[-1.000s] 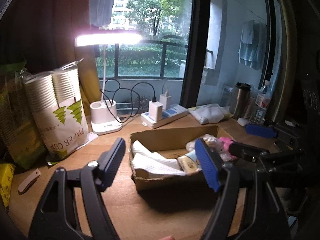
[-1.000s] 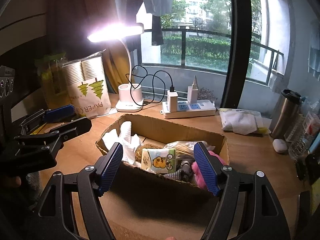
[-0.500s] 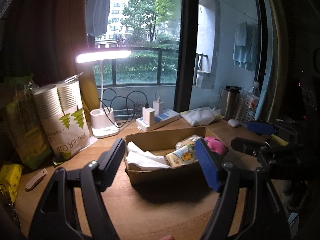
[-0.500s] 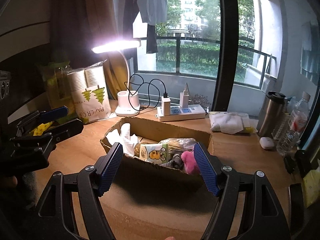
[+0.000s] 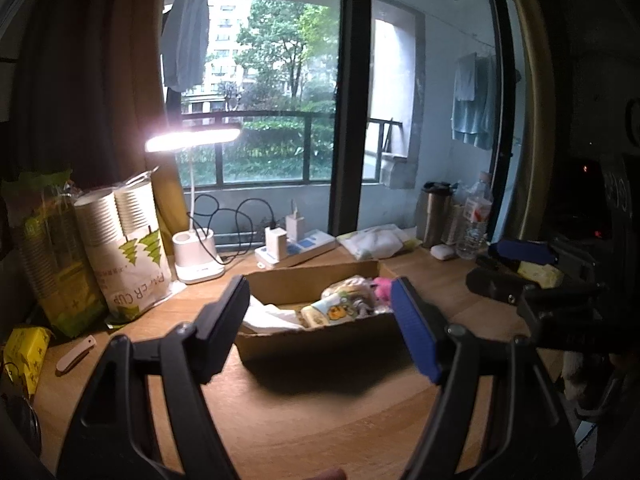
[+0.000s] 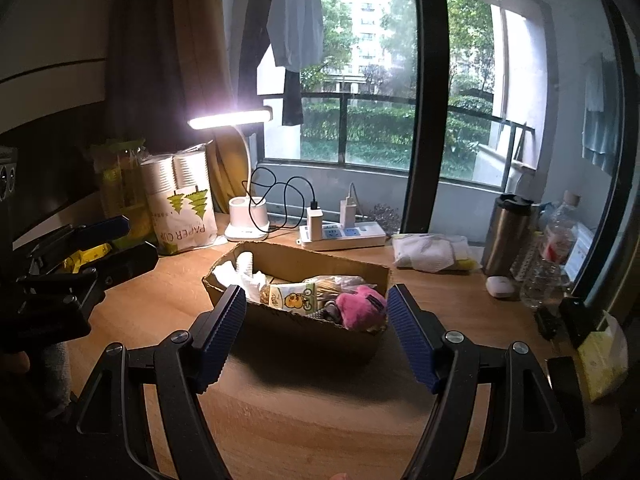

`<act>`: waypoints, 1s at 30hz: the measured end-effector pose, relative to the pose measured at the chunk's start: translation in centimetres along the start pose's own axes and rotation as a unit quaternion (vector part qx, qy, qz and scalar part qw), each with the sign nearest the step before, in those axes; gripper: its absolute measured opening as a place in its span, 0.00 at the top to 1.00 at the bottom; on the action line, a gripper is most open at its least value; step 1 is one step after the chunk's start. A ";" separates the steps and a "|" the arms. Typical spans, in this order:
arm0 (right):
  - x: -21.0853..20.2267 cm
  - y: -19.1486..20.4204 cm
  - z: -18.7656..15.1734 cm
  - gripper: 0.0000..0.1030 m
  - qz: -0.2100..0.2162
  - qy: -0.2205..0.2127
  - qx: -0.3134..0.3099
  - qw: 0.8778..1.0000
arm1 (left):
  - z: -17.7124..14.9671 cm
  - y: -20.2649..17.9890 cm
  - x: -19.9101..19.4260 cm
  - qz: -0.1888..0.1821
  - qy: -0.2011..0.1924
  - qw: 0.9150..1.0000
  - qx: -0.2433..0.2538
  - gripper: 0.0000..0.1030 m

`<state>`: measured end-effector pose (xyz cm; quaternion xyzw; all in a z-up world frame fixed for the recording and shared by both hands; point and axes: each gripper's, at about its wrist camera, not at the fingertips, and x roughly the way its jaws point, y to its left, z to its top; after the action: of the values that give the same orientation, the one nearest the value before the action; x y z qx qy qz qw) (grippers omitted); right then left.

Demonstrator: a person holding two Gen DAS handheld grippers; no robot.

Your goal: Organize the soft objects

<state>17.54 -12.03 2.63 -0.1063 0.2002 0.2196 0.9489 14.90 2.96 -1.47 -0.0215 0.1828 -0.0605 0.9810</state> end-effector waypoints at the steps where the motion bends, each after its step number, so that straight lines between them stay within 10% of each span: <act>1: -0.5 -0.1 -0.1 0.26 -0.002 -0.003 0.000 1.000 | 0.0 -0.2 -0.3 -0.002 -0.002 1.000 0.002 0.28; 10: -4.8 -0.1 -0.2 0.26 -0.015 -0.039 0.005 0.999 | 0.6 -1.9 -3.7 0.003 -0.025 1.000 0.011 0.08; 30: -12.7 -0.6 2.2 0.26 -0.034 -0.122 0.020 0.992 | 5.0 -3.7 -10.1 0.014 -0.105 0.994 0.031 0.01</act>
<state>8.09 -16.62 10.04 -0.0660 0.0833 0.1941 0.9752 6.94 0.70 7.07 0.0054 0.0767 -0.0499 0.9958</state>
